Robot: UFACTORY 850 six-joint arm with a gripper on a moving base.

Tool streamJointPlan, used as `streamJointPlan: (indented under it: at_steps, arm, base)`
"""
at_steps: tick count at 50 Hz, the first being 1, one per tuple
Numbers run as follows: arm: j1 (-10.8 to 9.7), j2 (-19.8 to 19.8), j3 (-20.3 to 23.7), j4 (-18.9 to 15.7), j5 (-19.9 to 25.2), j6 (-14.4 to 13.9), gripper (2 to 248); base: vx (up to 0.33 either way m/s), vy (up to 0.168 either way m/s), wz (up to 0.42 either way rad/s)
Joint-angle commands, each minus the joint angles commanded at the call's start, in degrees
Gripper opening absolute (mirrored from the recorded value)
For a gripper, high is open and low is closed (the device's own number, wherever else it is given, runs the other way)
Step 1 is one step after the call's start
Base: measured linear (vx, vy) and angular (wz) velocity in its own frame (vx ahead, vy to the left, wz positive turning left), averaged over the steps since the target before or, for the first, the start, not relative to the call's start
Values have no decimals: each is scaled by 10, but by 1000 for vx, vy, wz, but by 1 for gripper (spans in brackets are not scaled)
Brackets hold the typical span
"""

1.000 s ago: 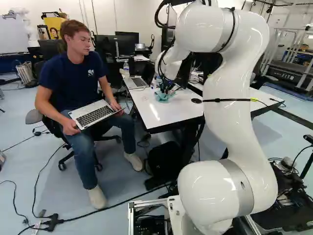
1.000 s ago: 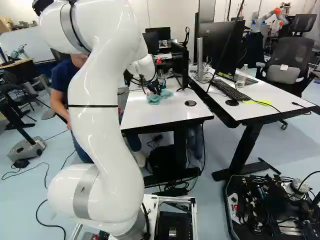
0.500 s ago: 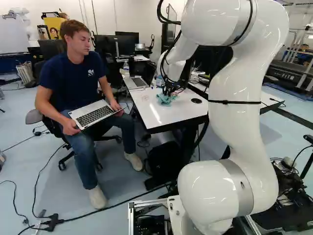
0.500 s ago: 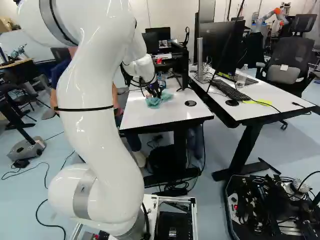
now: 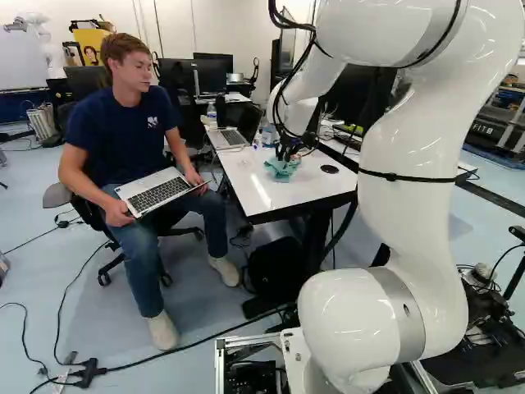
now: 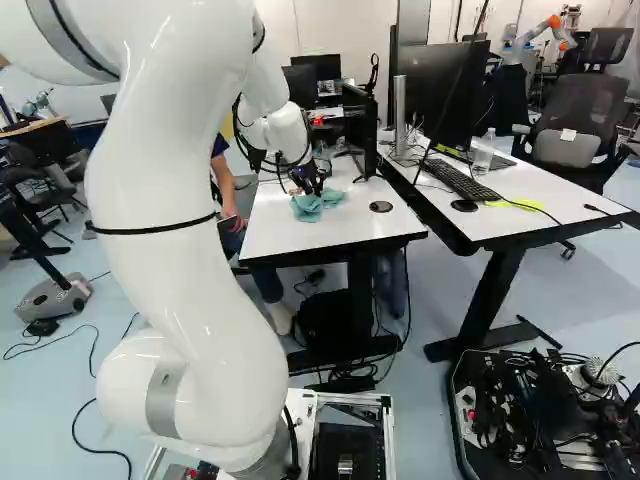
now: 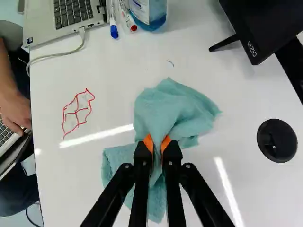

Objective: Clean the table with the green towel

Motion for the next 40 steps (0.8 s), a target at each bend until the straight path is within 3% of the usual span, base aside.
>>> streamJointPlan:
  at_steps: [40]
  arm:
    - [-7,71,75,0,0,0,39]
  base:
    - [0,0,0]
